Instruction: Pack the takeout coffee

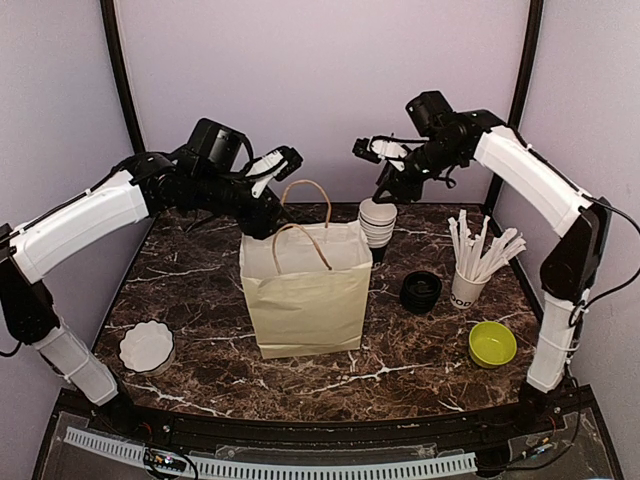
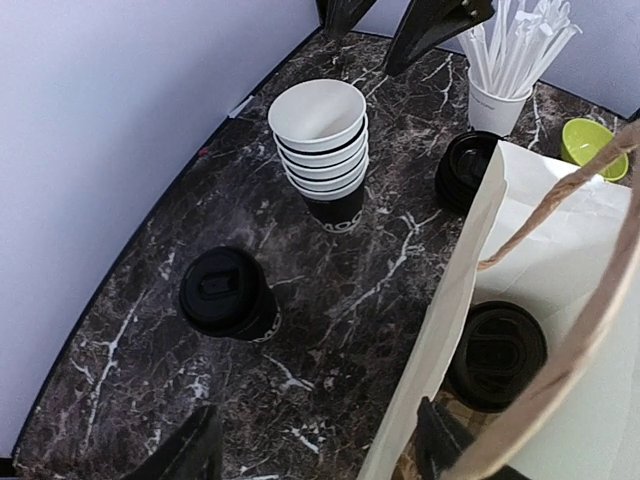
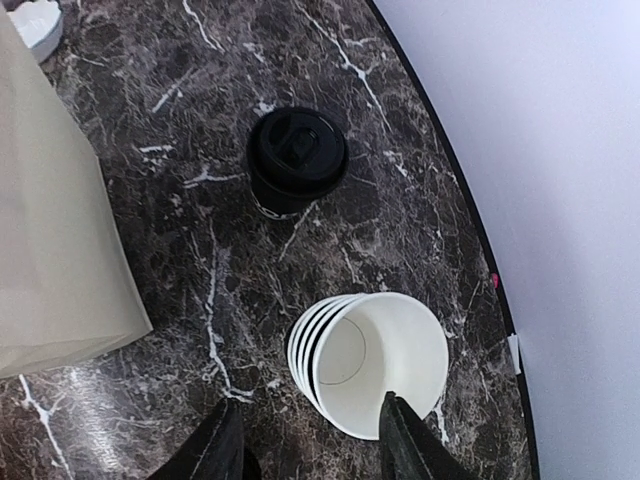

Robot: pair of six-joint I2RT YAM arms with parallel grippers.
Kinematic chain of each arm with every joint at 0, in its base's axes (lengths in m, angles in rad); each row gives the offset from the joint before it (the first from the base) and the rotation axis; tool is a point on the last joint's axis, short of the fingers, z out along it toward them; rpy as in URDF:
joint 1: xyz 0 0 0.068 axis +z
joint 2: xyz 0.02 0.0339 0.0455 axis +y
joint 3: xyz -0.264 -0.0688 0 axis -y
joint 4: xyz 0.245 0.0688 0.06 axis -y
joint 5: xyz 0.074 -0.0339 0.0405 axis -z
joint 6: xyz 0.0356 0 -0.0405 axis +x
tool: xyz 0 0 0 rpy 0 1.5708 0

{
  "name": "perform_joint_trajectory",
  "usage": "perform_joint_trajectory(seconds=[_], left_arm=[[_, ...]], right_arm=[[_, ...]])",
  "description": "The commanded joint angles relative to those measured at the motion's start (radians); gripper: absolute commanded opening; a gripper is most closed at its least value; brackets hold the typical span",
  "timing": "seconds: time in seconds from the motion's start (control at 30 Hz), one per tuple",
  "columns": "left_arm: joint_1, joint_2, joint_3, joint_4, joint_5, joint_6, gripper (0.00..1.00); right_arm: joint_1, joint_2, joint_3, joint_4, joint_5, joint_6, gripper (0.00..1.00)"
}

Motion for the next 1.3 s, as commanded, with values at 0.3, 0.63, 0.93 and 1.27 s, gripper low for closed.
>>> perform_joint_trajectory(seconds=[0.3, 0.63, 0.93, 1.27], left_arm=[[0.015, 0.199, 0.234, -0.18, 0.561, 0.043, 0.1], [-0.009, 0.307, 0.354, -0.067, 0.725, -0.139, 0.0], [-0.101, 0.383, 0.426, -0.054, 0.75, -0.342, 0.0], [-0.107, 0.471, 0.512, -0.119, 0.723, -0.461, 0.0]], right_arm=[[-0.055, -0.274, -0.147, -0.058, -0.212, -0.015, 0.47], [-0.168, -0.279, -0.106, -0.031, -0.258, 0.034, 0.45], [-0.2, -0.273, -0.117, -0.042, -0.283, 0.035, 0.45], [-0.206, -0.249, -0.111, -0.036, -0.299, 0.05, 0.44]])
